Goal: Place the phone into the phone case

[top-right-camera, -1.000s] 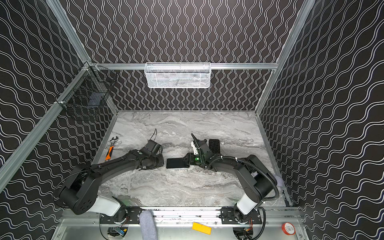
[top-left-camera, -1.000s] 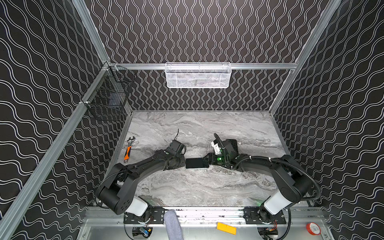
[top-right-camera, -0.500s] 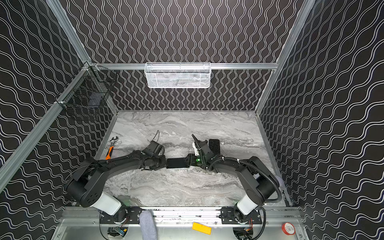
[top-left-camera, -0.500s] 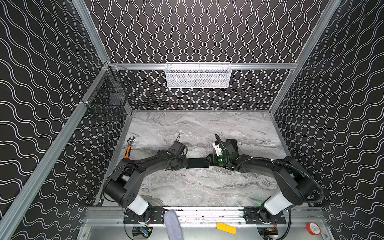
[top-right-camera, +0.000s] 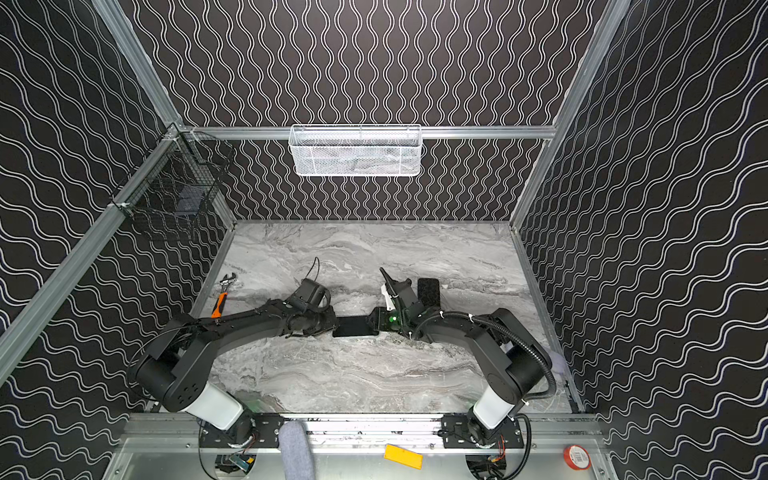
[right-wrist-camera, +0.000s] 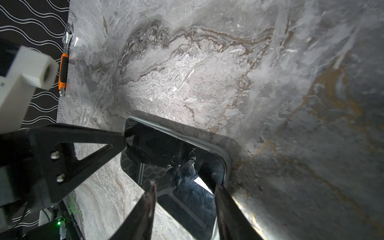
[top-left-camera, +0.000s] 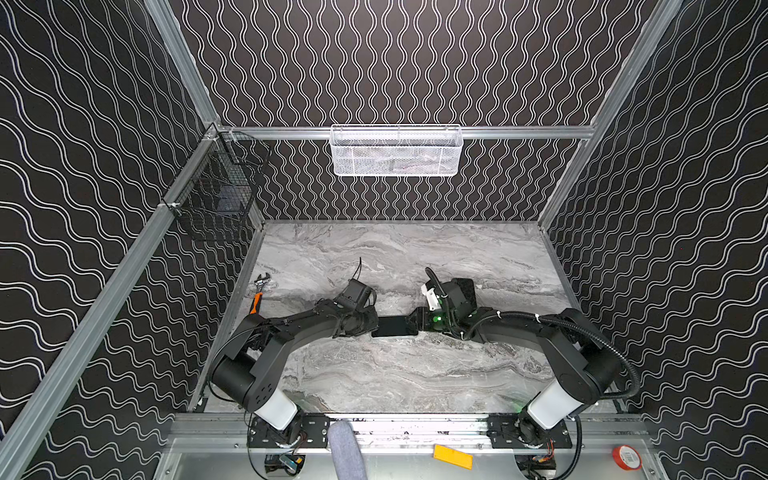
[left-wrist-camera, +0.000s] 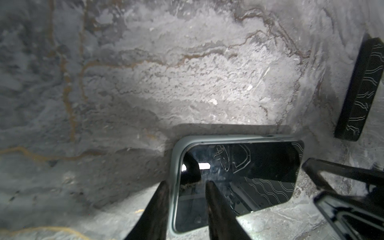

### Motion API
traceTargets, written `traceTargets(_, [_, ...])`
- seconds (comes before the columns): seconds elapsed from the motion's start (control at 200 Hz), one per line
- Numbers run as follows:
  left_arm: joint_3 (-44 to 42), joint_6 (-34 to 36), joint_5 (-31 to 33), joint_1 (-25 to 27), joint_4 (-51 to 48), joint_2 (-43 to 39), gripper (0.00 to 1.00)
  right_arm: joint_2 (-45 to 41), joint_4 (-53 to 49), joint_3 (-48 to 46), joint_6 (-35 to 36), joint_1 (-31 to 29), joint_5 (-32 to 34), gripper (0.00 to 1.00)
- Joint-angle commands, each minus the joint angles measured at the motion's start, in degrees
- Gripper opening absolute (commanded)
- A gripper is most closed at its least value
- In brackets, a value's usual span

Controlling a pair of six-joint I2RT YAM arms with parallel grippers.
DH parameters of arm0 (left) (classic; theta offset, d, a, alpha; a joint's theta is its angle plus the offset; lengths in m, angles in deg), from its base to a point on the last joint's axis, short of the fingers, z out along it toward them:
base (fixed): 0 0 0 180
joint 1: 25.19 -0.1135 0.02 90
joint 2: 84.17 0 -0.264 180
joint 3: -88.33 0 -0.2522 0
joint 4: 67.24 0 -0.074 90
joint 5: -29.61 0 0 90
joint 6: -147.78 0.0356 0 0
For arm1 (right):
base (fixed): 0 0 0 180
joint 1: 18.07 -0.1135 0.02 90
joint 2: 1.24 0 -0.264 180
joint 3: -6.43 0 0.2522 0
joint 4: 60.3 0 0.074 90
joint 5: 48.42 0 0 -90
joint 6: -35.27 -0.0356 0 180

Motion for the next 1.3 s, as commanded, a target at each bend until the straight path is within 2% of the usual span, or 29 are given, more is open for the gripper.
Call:
traceTargets(0.0, [0.49,0.01,0.02,-0.11,1.66,0.02,0.34,-0.23,-0.88,0.27,0.38,-0.02,0.95,0.52])
traceTargets(0.37, [-0.29,-0.43,-1.08,-0.1,3.51,0.45,0.36,-1.98,0.57,-2.2,-1.04,-0.05,2.19,0.59])
traceTargets(0.5, [-0.66,-0.57,-1.19,-0.14,3.78,0.36,0.48,-1.6,1.11,-2.22,-0.93,-0.06,0.72,0.6])
traceTargets(0.555, [-0.64,-0.65,-1.32,-0.08,3.85,0.3,0.57,-1.25,1.64,-2.22,-1.03,-0.06,-0.01,0.6])
traceTargets(0.655, [-1.12,-0.97,-1.56,-0.07,4.39,0.32,0.61,-0.55,2.13,-2.05,-1.23,-0.3,-0.49,0.6])
traceTargets(1.296, [-0.71,-0.85,-2.4,-0.09,5.21,0.45,0.61,-0.98,2.02,-1.21,-1.67,-1.97,1.28,0.59])
